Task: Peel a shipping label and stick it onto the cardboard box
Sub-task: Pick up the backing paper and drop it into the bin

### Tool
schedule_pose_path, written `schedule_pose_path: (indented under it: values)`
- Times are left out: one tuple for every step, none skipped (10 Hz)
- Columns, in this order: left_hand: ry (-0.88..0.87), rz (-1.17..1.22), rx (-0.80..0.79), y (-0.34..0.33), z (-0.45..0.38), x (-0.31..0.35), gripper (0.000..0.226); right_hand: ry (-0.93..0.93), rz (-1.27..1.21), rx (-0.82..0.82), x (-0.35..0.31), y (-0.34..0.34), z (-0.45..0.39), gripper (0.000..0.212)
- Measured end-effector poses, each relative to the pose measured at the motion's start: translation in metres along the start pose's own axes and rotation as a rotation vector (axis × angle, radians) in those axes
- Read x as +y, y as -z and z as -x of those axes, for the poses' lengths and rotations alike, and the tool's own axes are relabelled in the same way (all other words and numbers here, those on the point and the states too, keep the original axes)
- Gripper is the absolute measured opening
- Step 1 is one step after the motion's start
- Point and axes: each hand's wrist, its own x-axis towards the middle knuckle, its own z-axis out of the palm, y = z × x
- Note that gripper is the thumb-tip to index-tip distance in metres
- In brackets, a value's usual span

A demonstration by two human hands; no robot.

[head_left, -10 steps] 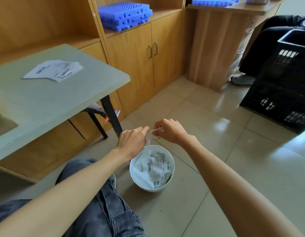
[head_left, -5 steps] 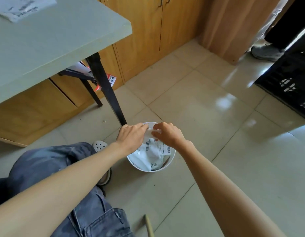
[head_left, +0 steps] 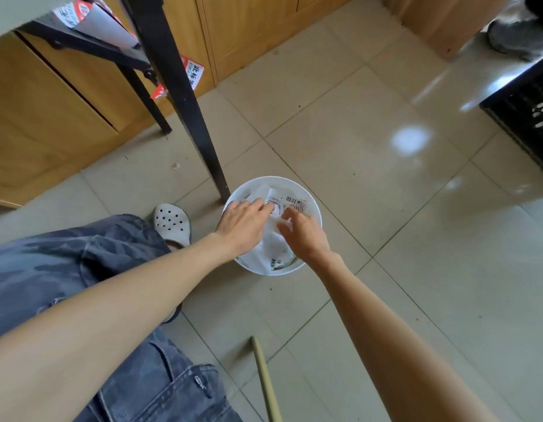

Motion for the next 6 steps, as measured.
schedule_pose_path:
  values:
    - [0.002, 0.023, -0.056, -0.006, 0.002, -0.004, 0.048, 0.016, 0.029, 0.022, 0.000, -0.007, -0.001, 0.024]
    - [0.003, 0.048, -0.106, -0.009, 0.003, -0.009, 0.053, 0.028, 0.063, 0.052, -0.002, -0.011, -0.003, 0.024]
    - [-0.037, 0.015, -0.168, -0.010, 0.005, -0.014, 0.056, 0.028, 0.112, 0.072, -0.002, -0.013, -0.004, 0.027]
    - [-0.030, -0.010, -0.295, -0.009, 0.009, -0.018, 0.058, 0.000, 0.232, 0.066, -0.003, -0.011, -0.002, 0.035]
    - [-0.006, -0.002, -0.408, -0.004, 0.017, -0.019, 0.060, -0.024, 0.246, -0.003, -0.004, -0.008, 0.000, 0.041]
    - [0.006, 0.002, -0.406, 0.005, 0.022, -0.020, 0.060, 0.001, 0.221, -0.010, -0.010, -0.001, 0.005, 0.045]
